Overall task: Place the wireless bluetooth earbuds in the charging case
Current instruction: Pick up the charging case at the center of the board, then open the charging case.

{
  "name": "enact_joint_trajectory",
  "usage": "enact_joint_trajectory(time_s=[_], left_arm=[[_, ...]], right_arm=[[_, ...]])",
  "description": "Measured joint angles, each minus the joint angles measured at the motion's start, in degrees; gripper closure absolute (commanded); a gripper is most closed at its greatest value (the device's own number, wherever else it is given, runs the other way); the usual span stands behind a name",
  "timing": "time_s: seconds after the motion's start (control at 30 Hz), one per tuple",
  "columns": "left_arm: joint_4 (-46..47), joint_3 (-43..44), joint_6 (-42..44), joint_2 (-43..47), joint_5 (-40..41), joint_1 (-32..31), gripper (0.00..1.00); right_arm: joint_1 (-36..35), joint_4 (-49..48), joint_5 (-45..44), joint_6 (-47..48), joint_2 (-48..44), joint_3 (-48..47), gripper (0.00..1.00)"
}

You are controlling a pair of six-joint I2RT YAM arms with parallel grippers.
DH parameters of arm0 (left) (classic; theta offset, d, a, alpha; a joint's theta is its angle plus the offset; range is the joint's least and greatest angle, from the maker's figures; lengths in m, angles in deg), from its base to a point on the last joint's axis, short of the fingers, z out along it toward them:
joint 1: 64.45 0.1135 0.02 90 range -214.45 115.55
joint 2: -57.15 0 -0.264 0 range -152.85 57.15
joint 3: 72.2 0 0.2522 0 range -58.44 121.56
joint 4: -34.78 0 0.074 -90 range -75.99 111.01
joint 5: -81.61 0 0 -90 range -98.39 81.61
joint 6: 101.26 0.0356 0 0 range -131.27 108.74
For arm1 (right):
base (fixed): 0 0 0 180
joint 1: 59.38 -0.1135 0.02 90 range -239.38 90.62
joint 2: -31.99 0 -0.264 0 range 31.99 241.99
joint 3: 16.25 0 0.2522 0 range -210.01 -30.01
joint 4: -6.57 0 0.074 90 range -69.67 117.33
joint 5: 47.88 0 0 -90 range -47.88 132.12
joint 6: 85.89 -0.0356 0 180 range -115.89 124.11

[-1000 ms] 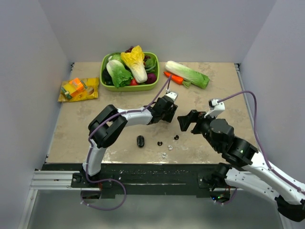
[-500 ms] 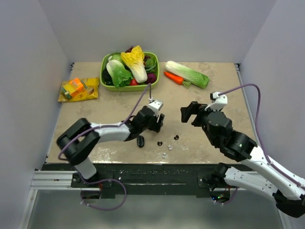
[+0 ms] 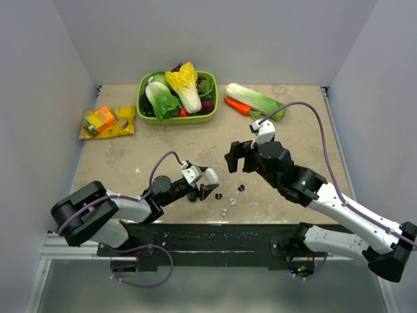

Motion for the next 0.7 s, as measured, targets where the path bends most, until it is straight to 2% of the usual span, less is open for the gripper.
enact_joint_trajectory(time_s=[0.2, 0.4, 0.7], left_arm=[[5.22, -1.73, 2.10, 3.17, -4.26, 0.00, 1.00], [5.84, -2.58, 3.85, 3.82, -6.21, -0.02, 1.00], [6.38, -2.58, 5.42, 6.51, -7.04, -0.59, 1.00]], right_arm=[[-0.02, -0.22, 7.96, 1.36, 2.03, -1.66, 0.06], [-0.02, -1.88, 16.02, 1.66, 5.27, -2.21, 0.08], [-0.04, -2.91, 19.30, 1.22, 9.14, -0.90, 0.11]])
